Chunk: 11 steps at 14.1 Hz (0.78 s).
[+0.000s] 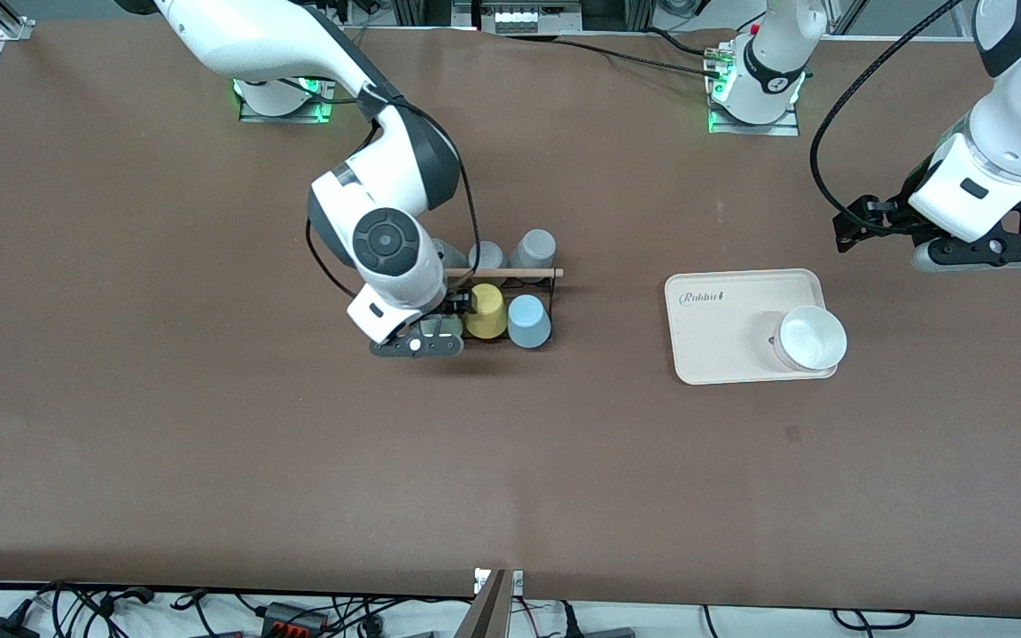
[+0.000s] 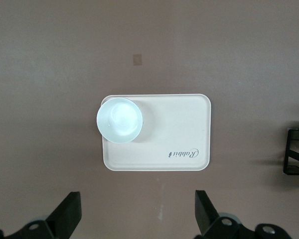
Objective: Hang scattered cups on rack with three cups
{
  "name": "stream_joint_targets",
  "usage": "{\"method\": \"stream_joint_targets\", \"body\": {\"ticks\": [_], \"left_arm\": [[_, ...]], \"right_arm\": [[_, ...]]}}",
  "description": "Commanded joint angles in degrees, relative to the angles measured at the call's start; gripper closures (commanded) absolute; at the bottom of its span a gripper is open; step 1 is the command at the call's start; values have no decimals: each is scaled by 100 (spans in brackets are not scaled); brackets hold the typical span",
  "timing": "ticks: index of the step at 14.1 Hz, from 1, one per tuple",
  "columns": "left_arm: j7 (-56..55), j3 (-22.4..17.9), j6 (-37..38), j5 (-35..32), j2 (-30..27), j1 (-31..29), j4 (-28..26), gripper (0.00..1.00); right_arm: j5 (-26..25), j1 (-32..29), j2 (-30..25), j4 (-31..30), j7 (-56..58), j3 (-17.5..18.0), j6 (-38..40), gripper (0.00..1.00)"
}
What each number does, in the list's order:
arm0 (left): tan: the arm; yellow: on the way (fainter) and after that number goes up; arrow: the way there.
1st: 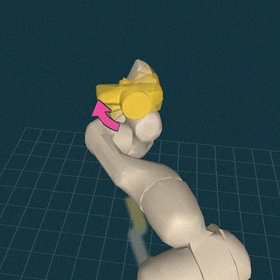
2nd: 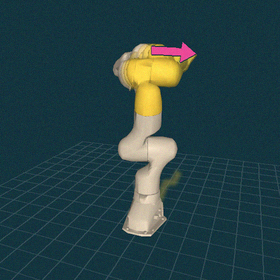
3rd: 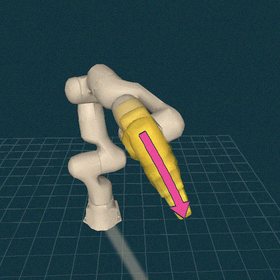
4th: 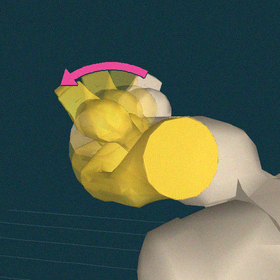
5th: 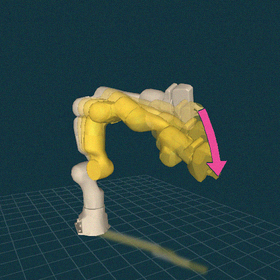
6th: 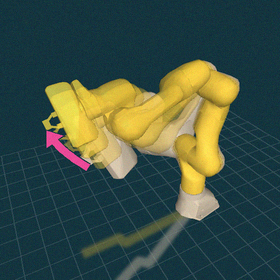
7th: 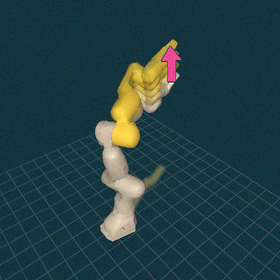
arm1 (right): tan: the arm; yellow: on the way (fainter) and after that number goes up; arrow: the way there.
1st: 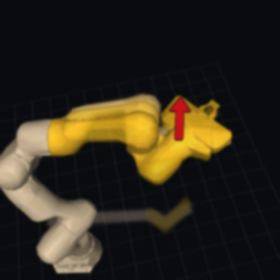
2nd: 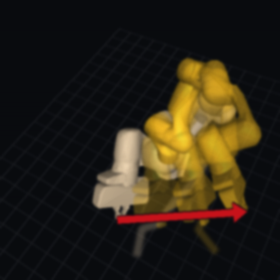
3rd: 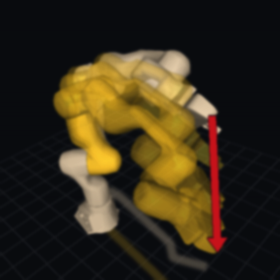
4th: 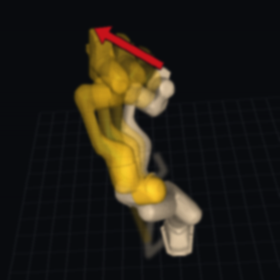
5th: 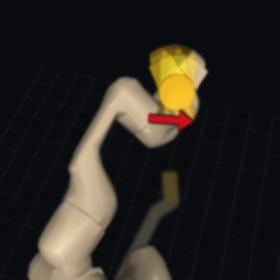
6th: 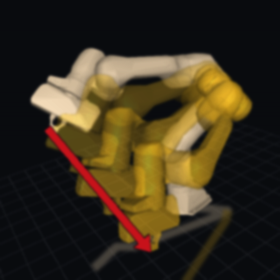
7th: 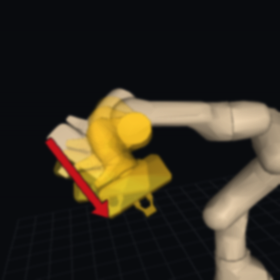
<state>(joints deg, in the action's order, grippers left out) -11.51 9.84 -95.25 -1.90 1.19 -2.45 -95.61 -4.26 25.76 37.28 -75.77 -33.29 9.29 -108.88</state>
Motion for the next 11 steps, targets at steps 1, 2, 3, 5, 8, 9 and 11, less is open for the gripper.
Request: {"method": "stream_joint_targets", "body": {"ticks": [1, 2, 3, 5, 8, 9, 11], "left_arm": [[105, -17, 41, -109, 30, -45, 165, 0], [113, -17, 41, -74, 39, -54, 174, 0], [105, -17, 41, -48, 82, -54, 183, 0], [114, -8, 68, -56, 83, -45, 200, 0], [131, -8, 94, -56, 74, -45, 192, 0], [131, -8, 94, -56, 74, -45, 192, 0], [131, -8, 94, -56, 74, -54, 192, 0]], "right_arm": [[13, -771, -588, 229, 227, 55, 480, 0], [13, -1027, -834, 203, 279, 55, 534, 0], [-4, -1238, -984, 194, 297, 55, 787, 0], [-66, -1573, -1292, 221, 550, 55, 1306, 0], [-22, -2091, -1705, 159, 1009, 55, 1694, 0], [4, -2206, -1846, 124, 1174, 64, 1808, 0], [135, -2539, -2266, -277, 1727, 64, 1766, 0]]}}
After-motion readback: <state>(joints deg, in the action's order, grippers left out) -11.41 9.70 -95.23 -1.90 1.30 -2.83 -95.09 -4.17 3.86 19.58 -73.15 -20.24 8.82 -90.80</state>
